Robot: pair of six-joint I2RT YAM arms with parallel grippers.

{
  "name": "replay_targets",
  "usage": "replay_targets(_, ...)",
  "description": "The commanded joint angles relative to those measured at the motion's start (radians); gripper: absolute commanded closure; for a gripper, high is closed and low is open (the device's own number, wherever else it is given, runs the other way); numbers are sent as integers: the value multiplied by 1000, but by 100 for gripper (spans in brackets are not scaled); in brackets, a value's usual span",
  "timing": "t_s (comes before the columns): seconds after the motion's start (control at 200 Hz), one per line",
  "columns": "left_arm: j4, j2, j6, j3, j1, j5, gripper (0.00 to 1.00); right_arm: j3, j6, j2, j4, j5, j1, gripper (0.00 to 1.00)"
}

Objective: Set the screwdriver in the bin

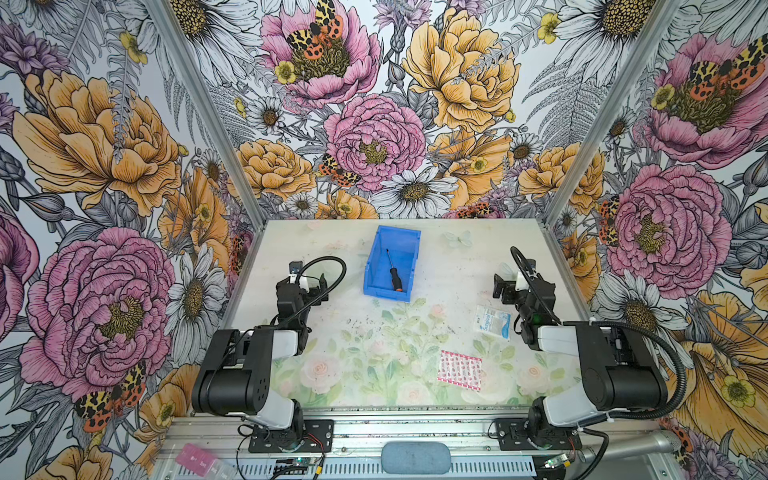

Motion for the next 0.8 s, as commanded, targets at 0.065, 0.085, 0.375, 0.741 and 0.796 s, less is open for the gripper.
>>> replay_targets(0.065, 100, 2, -39, -12, 13, -30, 1, -15, 10, 21, 58, 81, 17, 1)
replay_targets(0.085, 101, 4, -40, -12, 15, -27, 1, -16, 9, 21, 58, 101, 24, 0)
replay_targets(0.375, 114, 8, -35, -14, 7, -44, 1, -26, 13, 17, 73, 93, 21, 1)
replay_targets(0.741, 127, 9, -21, -20, -10, -63, 1, -26, 12, 16, 74, 95, 20, 1)
replay_targets(0.796, 126, 9, -21, -20, -10, -64, 1, -26, 13, 16, 73, 94, 21, 0)
